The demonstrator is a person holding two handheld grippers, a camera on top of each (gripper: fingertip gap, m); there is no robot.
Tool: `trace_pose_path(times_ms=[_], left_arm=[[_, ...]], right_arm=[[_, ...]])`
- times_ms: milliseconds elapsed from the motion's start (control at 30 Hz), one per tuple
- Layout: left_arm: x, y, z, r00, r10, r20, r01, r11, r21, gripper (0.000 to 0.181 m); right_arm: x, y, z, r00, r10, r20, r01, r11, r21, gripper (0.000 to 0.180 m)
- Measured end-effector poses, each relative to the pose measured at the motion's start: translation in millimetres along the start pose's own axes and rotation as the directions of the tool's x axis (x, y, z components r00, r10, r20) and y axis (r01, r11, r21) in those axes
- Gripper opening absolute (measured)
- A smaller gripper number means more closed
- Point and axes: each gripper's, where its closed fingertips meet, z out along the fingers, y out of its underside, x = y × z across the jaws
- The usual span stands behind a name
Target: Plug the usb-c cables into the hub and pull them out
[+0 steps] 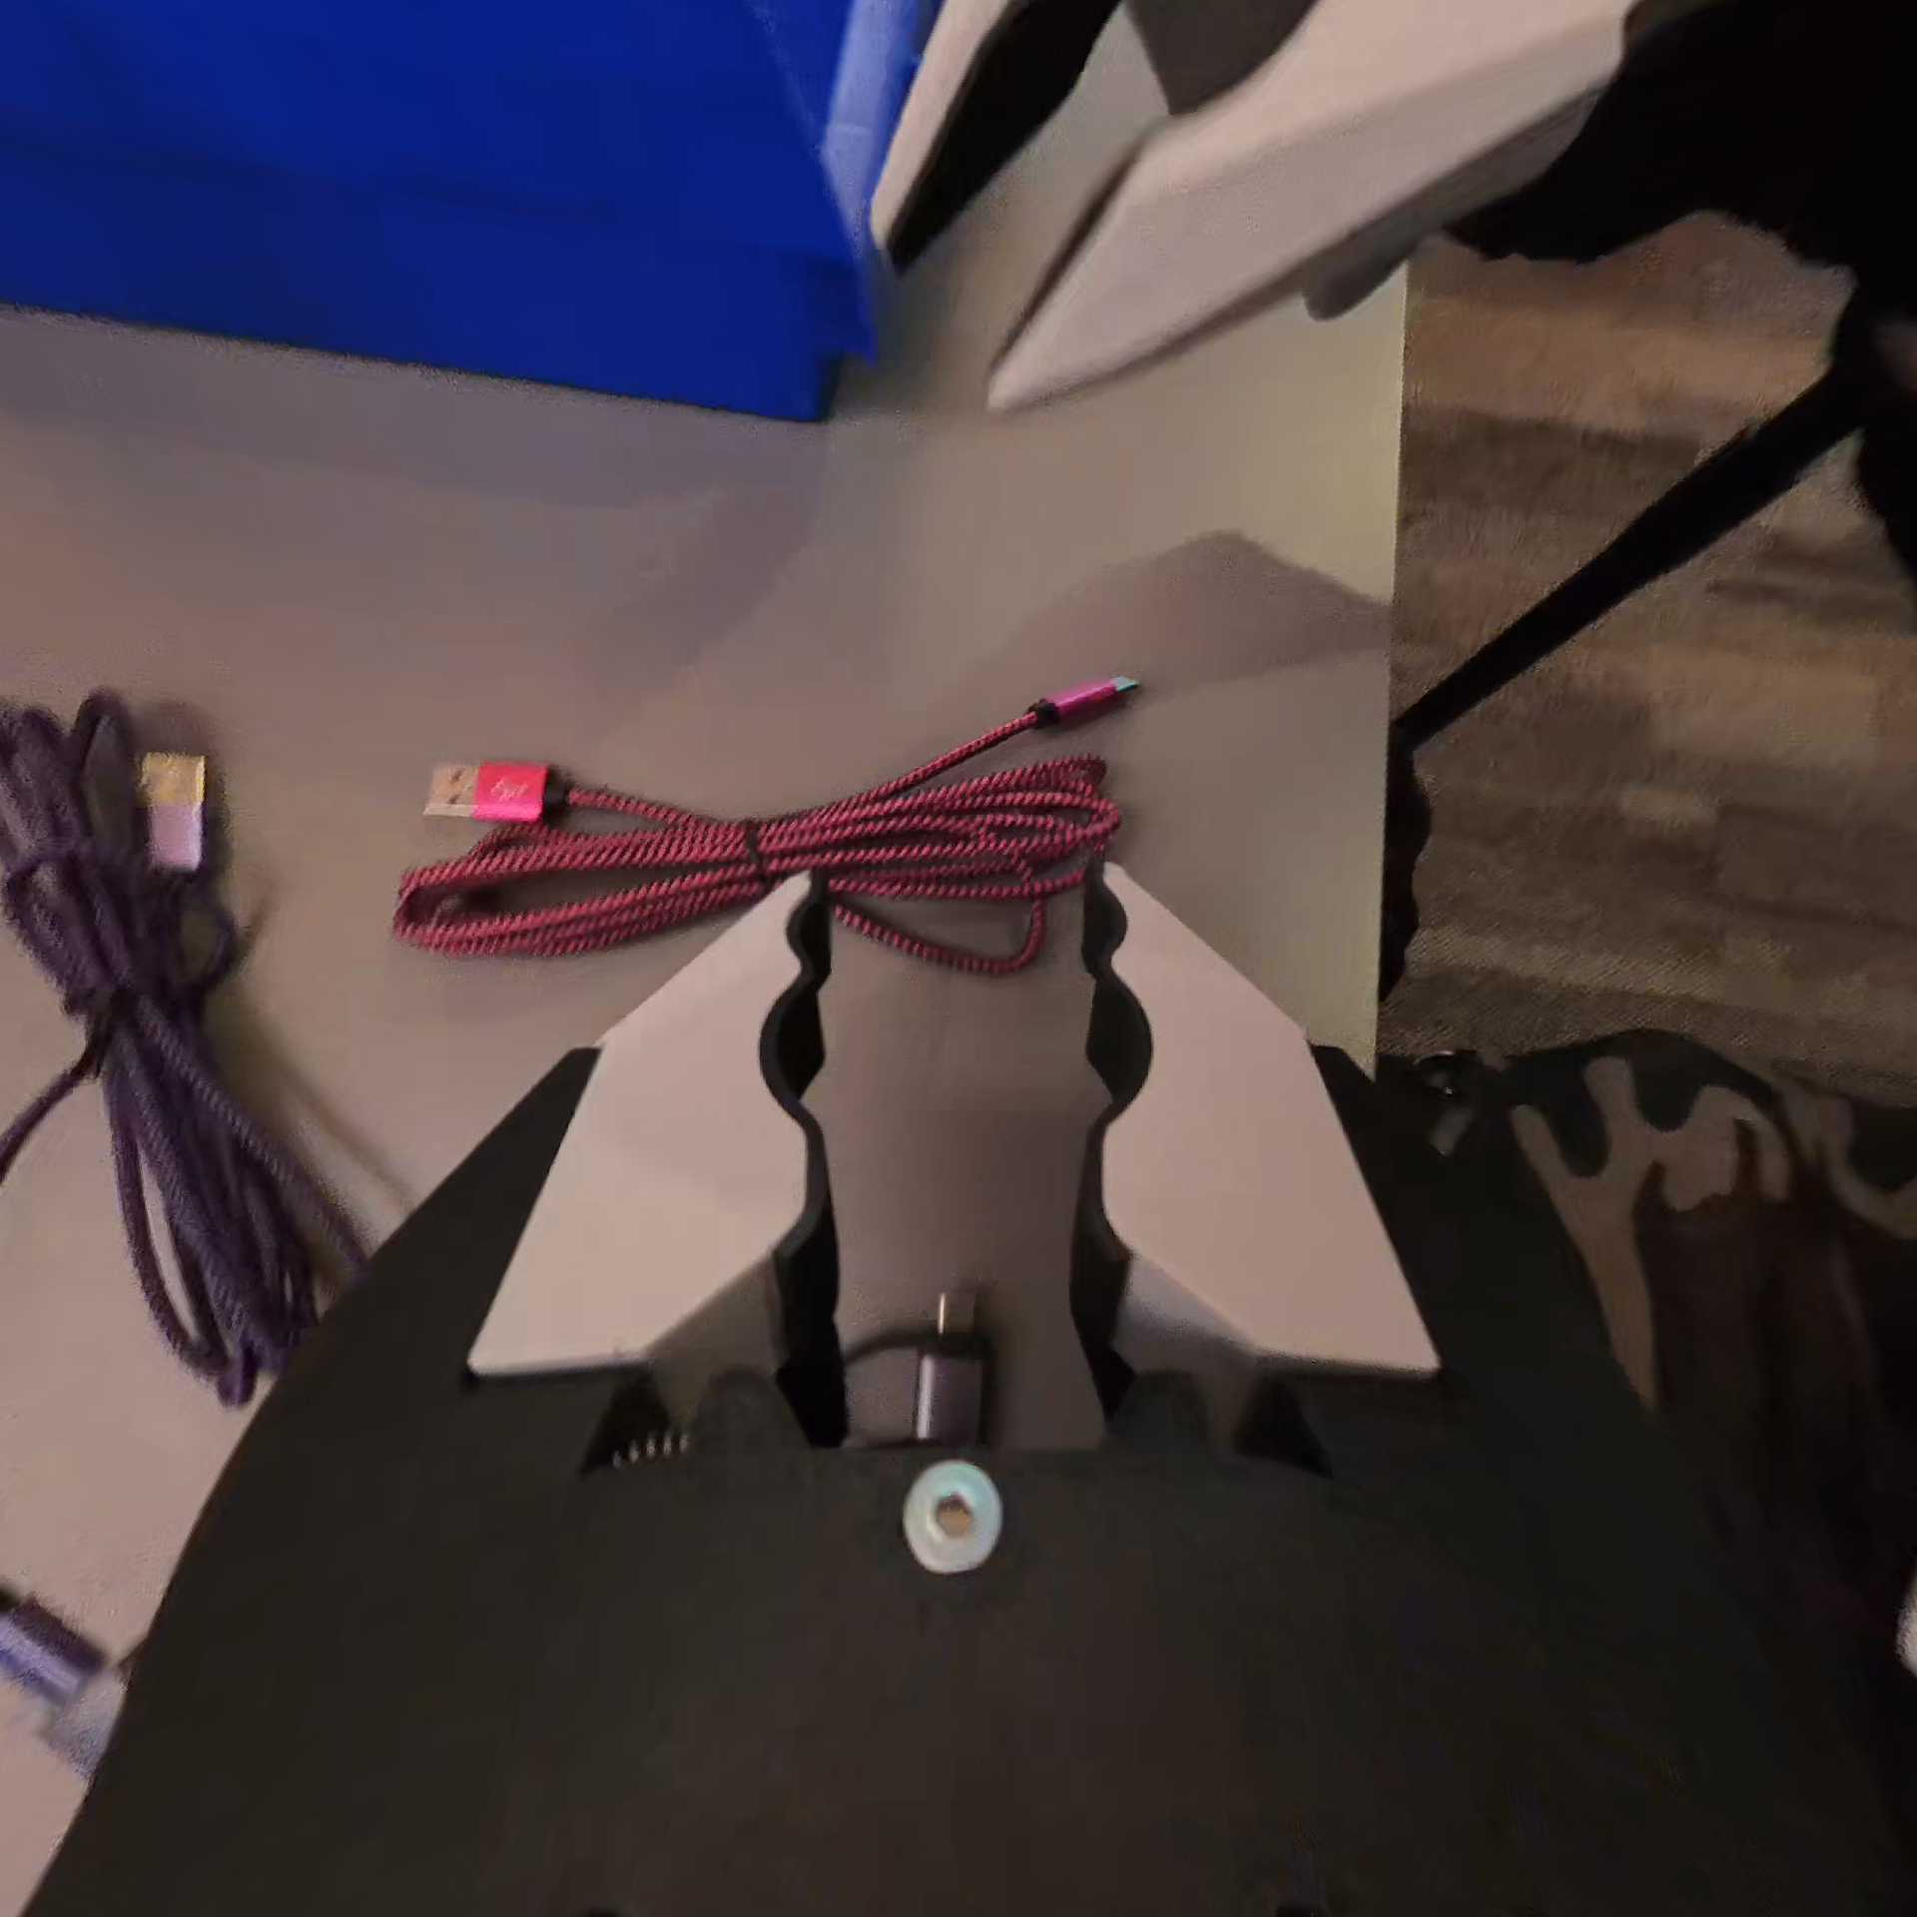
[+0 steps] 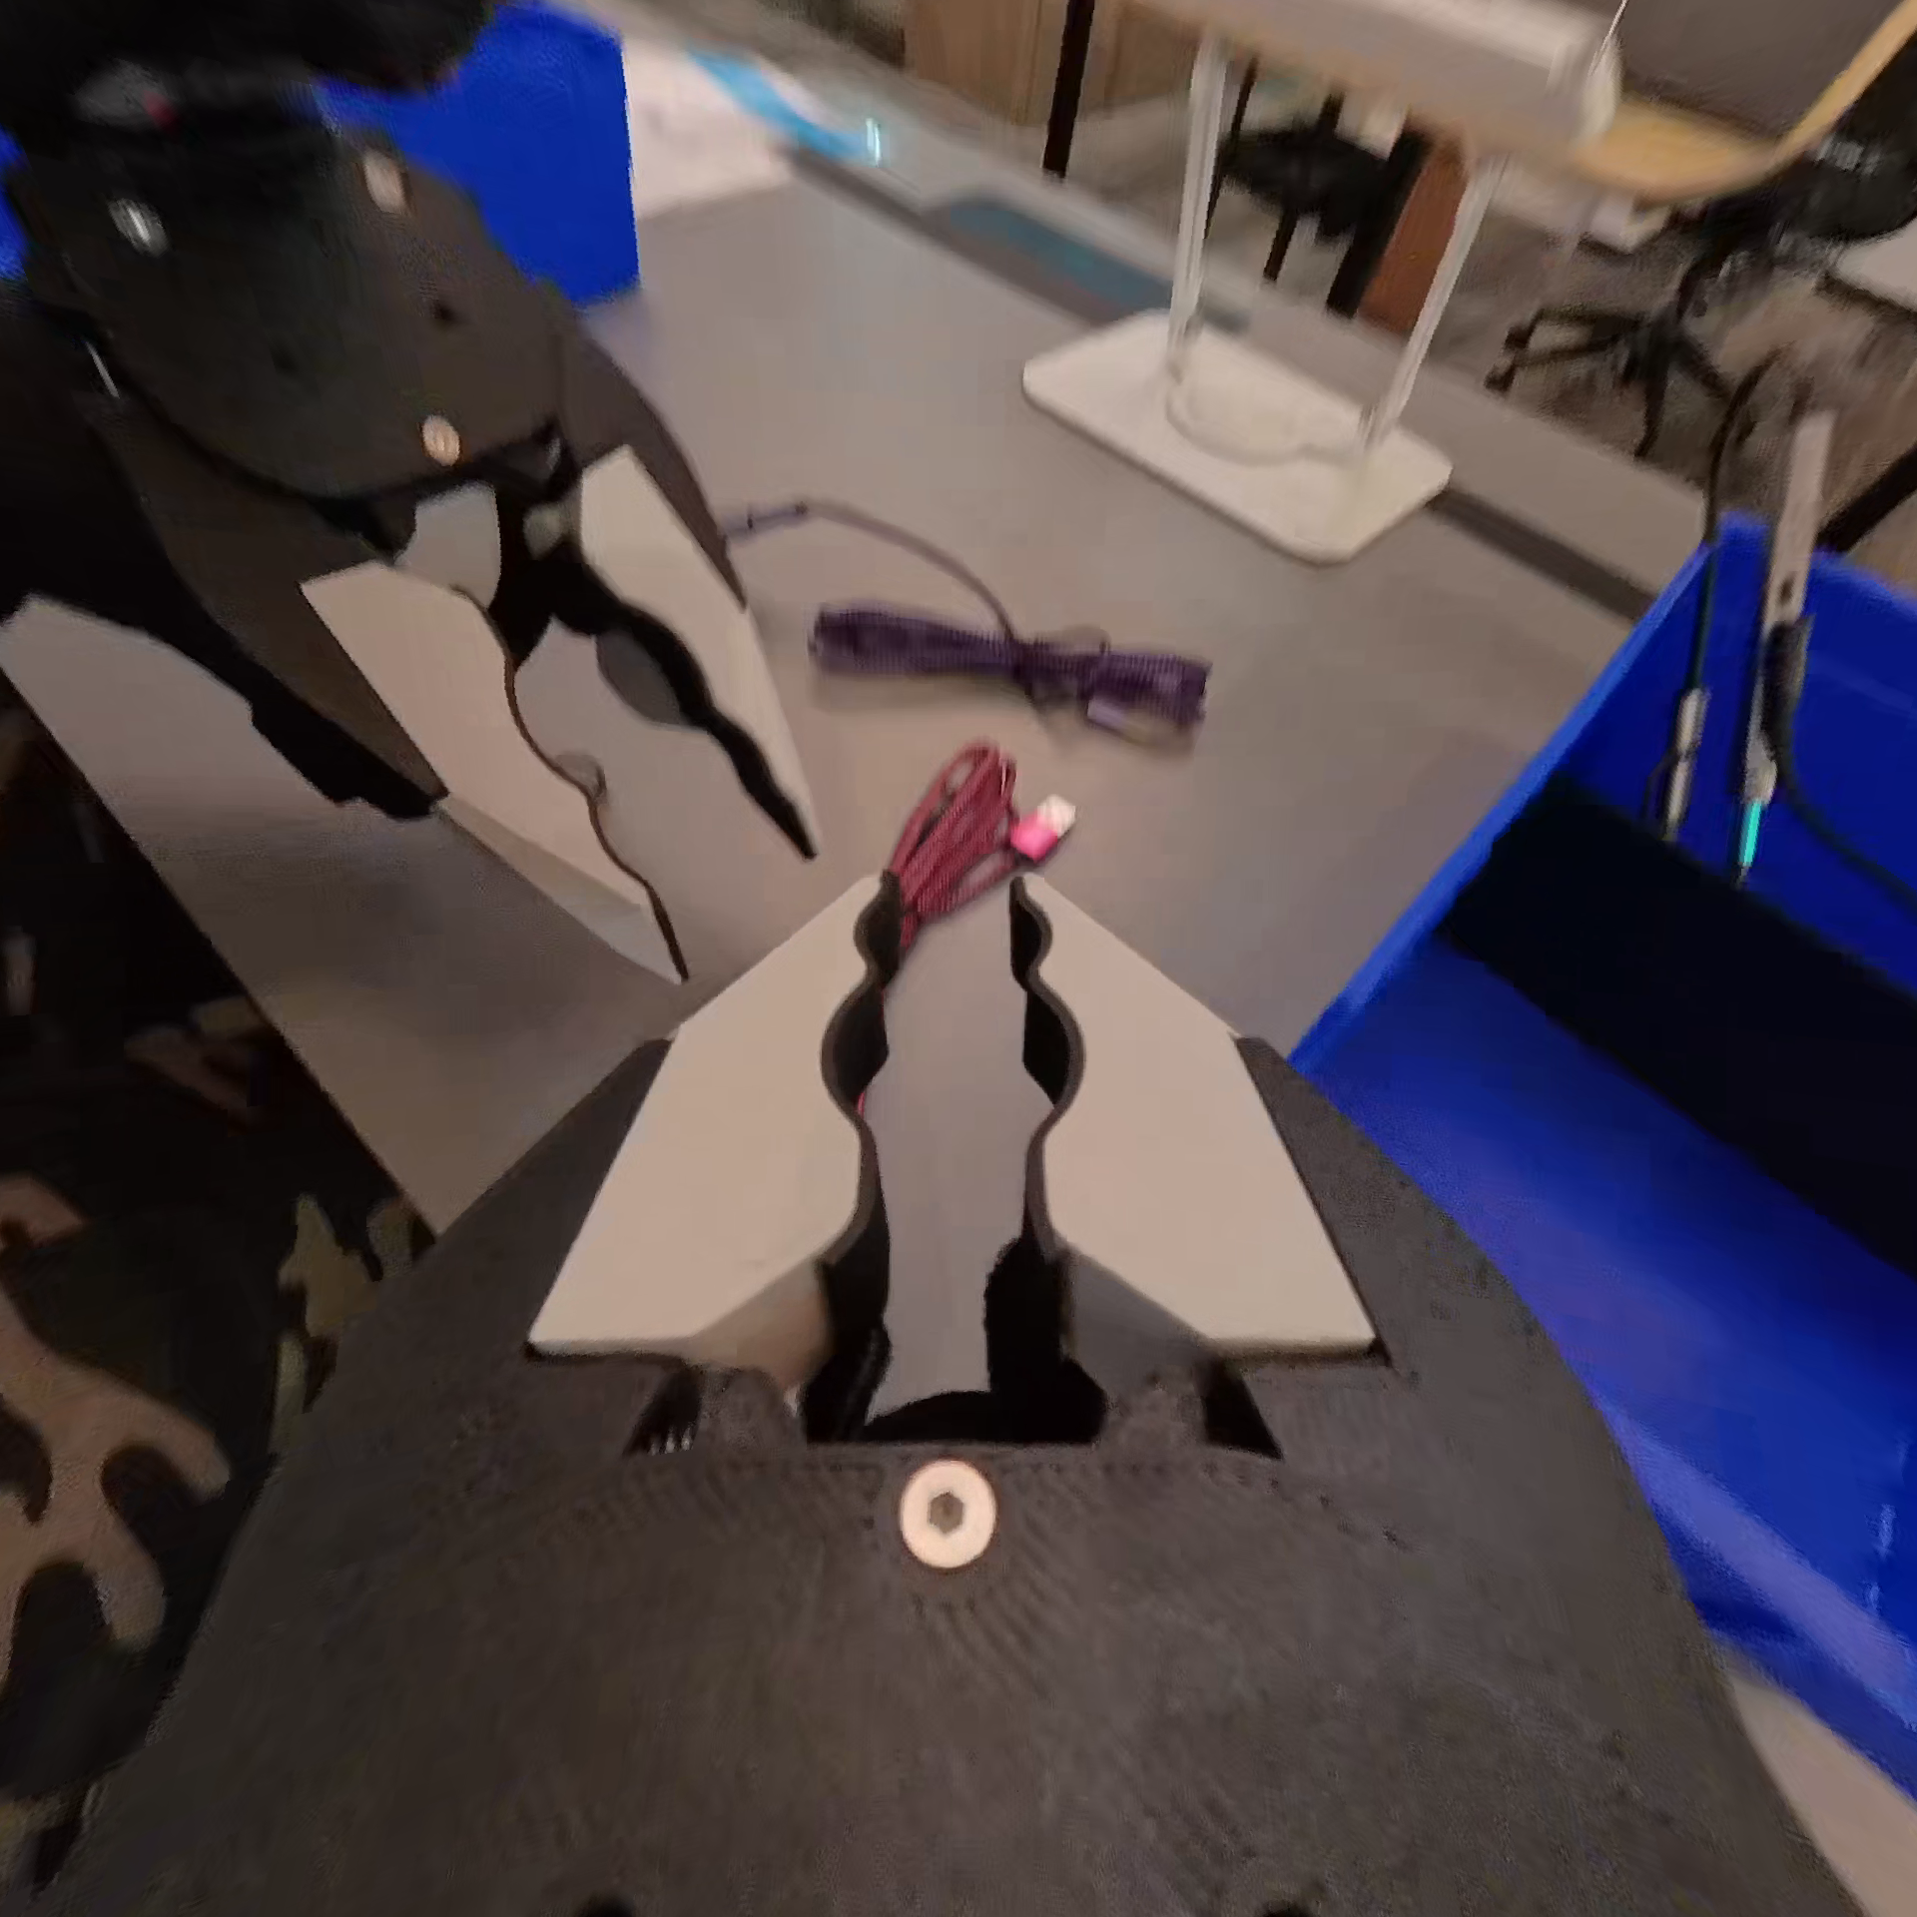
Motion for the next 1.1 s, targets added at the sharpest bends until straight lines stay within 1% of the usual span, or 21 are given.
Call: trace_pose_path(times_ms=[67,133,200,233,267,367,433,467,567,667,733,767,800,833,900,933,1000,1067,1100], left_arm=[[12.2,-3.0,17.3,0.997,0.075,-0.031,-0.076,0.996,-0.038,0.057],[17.3,-2.1,33.0,0.989,0.145,-0.03,-0.147,0.985,-0.09,0.061],[16.3,6.1,47.0,0.974,0.224,-0.02,-0.224,0.96,-0.167,0.06],[12.3,7.7,51.0,0.97,0.245,0.003,-0.24,0.953,-0.187,0.054],[12.0,5.0,52.0,0.97,0.243,0.003,-0.239,0.956,-0.171,0.049],[13.0,3.3,51.3,0.989,0.147,-0.034,-0.15,0.978,-0.146,0.047],[13.6,3.8,49.4,0.992,0.114,-0.049,-0.119,0.985,-0.123,0.046],[12.3,4.5,48.2,0.992,0.12,-0.039,-0.123,0.985,-0.117,0.046],[13.9,7.3,45.4,0.993,0.107,-0.048,-0.112,0.988,-0.111,0.046],[13.0,-0.2,37.2,0.995,0.089,-0.05,-0.092,0.994,-0.057,0.045],[10.1,-10.0,27.6,0.991,0.132,-0.013,-0.133,0.991,-0.018,0.042],[5.2,-14.4,22.9,0.986,0.165,0.03,-0.165,0.986,-0.016,0.041],[2.0,-19.6,18.2,0.978,0.201,0.062,-0.201,0.979,-0.01,0.037],[3.6,-23.6,14.9,0.968,0.244,0.064,-0.243,0.97,-0.008,0.031],[-4.5,-26.0,11.1,0.945,0.307,0.114,-0.302,0.951,-0.059,0.024],[-7.1,-27.1,10.1,0.932,0.339,0.127,-0.332,0.94,-0.076,0.017],[-6.4,-29.7,11.6,0.929,0.35,0.117,-0.344,0.936,-0.071,0.009],[-5.0,-29.3,16.1,0.937,0.337,0.097,-0.332,0.941,-0.065,0.008],[-6.0,-30.6,16.6,0.934,0.339,0.108,-0.335,0.941,-0.057,0.004]], right_arm=[[-6.6,29.1,-4.2,1.0,-0.025,0.015,0.026,0.995,-0.096,0.021],[-11.4,54.0,-5.6,0.999,-0.022,0.033,0.027,0.987,-0.158,0.023],[-15.4,73.1,-3.8,0.999,-0.026,0.048,0.035,0.98,-0.197,0.024],[-16.4,80.0,-1.8,0.998,-0.029,0.05,0.039,0.977,-0.209,0.025],[-18.2,86.9,0.9,0.998,-0.035,0.058,0.047,0.973,-0.226,0.025],[-24.9,104.9,13.0,0.996,-0.031,0.086,0.054,0.959,-0.278,0.028],[-26.8,104.3,18.6,0.996,-0.037,0.079,0.058,0.96,-0.276,0.019],[-25.3,104.7,19.8,0.996,-0.052,0.065,0.069,0.956,-0.284,0.008],[-23.3,102.8,24.3,0.996,-0.081,0.045,0.09,0.954,-0.285,0.007],[-21.5,96.2,26.5,0.989,-0.149,0.012,0.147,0.956,-0.255,0.006],[-19.9,86.9,24.1,0.981,-0.194,-0.021,0.184,0.953,-0.24,0.006],[-19.8,80.7,22.2,0.977,-0.211,-0.03,0.199,0.953,-0.229,0.006],[-20.0,73.6,19.8,0.973,-0.228,-0.035,0.215,0.953,-0.213,0.006],[-19.6,66.7,17.2,0.968,-0.247,-0.043,0.233,0.951,-0.204,0.006],[-21.2,53.3,12.4,0.957,-0.287,-0.045,0.274,0.943,-0.188,0.006],[-21.1,46.7,10.2,0.951,-0.303,-0.052,0.29,0.94,-0.182,0.005],[-24.0,32.3,6.7,0.945,-0.322,-0.051,0.311,0.938,-0.155,0.005],[-26.8,20.3,4.9,0.937,-0.344,-0.053,0.335,0.933,-0.134,0.003],[-28.0,16.8,4.9,0.932,-0.358,-0.053,0.348,0.928,-0.134,0.003]])
